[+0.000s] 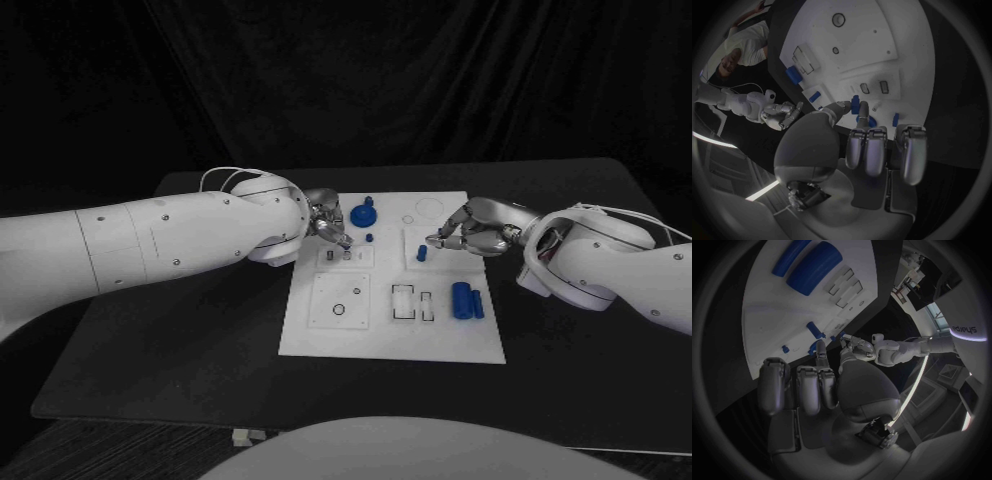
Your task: Assemble the parts on the task board
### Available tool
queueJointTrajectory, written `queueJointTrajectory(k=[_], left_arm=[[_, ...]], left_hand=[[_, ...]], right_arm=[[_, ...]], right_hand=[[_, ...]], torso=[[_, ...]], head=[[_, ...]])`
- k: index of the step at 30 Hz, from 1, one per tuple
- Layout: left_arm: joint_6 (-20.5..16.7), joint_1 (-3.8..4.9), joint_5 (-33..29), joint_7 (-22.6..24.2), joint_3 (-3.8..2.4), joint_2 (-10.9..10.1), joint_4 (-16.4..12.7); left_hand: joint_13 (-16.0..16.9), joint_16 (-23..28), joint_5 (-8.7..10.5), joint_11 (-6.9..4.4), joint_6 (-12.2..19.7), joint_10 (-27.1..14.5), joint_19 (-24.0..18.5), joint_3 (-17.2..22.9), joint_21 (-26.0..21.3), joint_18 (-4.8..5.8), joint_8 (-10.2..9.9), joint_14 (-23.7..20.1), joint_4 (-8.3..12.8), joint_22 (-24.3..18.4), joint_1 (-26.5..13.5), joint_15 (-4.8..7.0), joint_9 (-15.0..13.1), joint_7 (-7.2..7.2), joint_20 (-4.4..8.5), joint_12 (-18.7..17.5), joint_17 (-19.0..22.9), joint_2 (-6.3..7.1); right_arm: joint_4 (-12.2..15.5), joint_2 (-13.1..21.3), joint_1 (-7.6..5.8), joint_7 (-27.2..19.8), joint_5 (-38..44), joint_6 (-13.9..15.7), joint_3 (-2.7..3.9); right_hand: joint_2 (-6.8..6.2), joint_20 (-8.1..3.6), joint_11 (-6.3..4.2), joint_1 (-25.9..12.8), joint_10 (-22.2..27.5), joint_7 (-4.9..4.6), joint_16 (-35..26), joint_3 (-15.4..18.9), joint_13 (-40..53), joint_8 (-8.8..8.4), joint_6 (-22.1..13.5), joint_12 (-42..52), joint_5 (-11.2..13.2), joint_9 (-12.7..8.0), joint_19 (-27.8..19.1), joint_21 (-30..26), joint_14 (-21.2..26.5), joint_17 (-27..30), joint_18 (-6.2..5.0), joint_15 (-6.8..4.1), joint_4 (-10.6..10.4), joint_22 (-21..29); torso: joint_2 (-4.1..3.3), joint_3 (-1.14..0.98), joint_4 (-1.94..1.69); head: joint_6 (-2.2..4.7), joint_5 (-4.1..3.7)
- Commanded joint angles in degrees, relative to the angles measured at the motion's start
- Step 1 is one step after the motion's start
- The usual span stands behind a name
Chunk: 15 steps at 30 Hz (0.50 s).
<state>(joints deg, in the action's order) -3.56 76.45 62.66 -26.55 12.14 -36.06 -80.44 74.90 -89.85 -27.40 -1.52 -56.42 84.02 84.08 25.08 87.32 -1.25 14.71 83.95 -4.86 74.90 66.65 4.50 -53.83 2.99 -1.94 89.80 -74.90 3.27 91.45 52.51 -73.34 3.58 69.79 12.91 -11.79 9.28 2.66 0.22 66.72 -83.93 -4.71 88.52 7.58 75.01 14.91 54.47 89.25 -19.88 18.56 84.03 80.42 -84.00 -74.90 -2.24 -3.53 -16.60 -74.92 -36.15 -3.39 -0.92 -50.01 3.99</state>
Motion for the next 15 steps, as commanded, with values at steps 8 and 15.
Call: queueJointTrajectory(k=[8, 15], left_arm=[[-1.07, -0.26, -0.56, -1.77, -0.04, 0.54, -0.21], [-1.78, -0.46, -0.56, -3.67, -0.03, 0.61, -0.67]], left_hand=[[15.10, -0.15, -1.92, 0.57, -0.18, 5.98, 3.94, 5.16, -0.59, 0.42, 1.02, 6.05, 5.69, 13.99, 2.00, -0.52, 0.52, 0.14, -0.33, 0.20, -15.10, -2.60], [15.10, -0.15, -4.84, 0.62, 0.41, 5.98, 3.80, 5.46, -0.81, 0.36, 2.83, 6.05, 6.26, 13.91, 1.39, -0.56, 0.87, 0.17, -0.44, 0.20, -15.10, -2.29]], right_arm=[[0.15, 0.14, -0.10, 0.69, -0.05, 0.47, 0.02], [0.43, 0.37, -0.12, 0.89, -0.05, 0.61, 0.02]], right_hand=[[0.31, 0.56, 0.24, 0.39, -4.56, -0.19, -0.24, 0.33, 12.21, -0.03, -0.06, -0.39, 0.14, 0.10, 0.97, -0.40, -5.05, -11.39, -0.28, 0.39, 0.05, -11.74], [0.32, 0.56, 0.24, 0.43, -4.16, -0.19, -0.28, 0.33, 11.47, -0.03, -0.05, -0.69, 0.12, 0.10, 0.91, -0.52, -5.02, -11.31, -0.31, 0.39, 0.06, -11.70]], torso=[[0.00, -0.01, -0.01], [0.04, -0.03, -0.02]], head=[[0.01, 1.84], [0.01, 2.93]])
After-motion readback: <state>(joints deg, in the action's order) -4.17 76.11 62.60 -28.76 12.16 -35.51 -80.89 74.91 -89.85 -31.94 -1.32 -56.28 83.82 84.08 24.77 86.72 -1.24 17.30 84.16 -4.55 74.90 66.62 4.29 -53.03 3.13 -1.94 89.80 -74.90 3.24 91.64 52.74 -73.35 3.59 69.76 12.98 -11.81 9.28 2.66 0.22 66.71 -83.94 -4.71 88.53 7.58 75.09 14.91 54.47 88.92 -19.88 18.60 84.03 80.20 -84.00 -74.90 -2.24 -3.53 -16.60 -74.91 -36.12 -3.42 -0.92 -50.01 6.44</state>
